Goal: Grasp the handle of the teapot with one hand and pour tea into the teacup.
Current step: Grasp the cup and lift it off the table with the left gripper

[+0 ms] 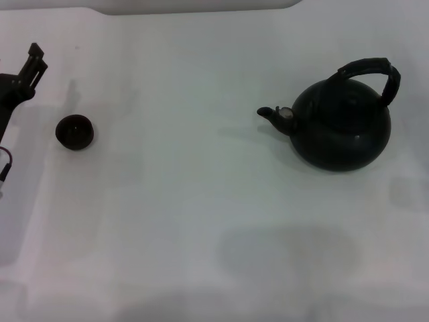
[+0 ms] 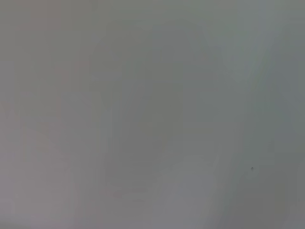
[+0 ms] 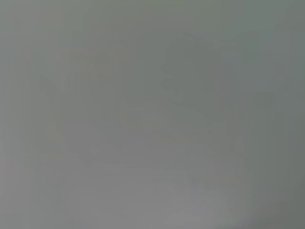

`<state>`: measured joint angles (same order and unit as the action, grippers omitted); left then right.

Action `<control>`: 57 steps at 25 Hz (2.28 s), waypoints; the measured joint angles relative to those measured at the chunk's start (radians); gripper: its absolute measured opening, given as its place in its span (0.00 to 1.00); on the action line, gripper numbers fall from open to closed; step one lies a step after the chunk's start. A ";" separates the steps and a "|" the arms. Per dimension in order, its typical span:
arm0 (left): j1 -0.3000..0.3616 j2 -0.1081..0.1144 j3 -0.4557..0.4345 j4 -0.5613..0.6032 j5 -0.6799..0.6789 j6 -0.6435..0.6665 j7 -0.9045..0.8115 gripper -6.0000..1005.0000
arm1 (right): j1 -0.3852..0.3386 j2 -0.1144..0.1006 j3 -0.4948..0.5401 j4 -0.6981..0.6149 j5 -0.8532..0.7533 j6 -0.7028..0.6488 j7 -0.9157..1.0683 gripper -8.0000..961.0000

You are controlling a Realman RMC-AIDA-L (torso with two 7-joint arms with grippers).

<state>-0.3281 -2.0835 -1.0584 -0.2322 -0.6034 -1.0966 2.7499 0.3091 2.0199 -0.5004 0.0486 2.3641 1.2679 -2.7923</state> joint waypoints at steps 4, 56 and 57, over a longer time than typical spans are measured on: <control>0.002 -0.001 0.000 0.004 0.000 -0.004 -0.006 0.89 | 0.020 -0.007 -0.111 -0.030 -0.001 -0.020 0.052 0.91; 0.066 0.001 0.107 0.018 0.204 0.056 0.072 0.89 | 0.033 -0.009 -0.188 -0.090 -0.002 -0.067 0.079 0.91; 0.065 0.001 0.107 0.018 0.204 0.057 0.072 0.89 | 0.033 -0.009 -0.188 -0.090 -0.002 -0.067 0.079 0.91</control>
<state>-0.2627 -2.0829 -0.9510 -0.2147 -0.3993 -1.0392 2.8220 0.3418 2.0110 -0.6887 -0.0414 2.3623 1.2013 -2.7136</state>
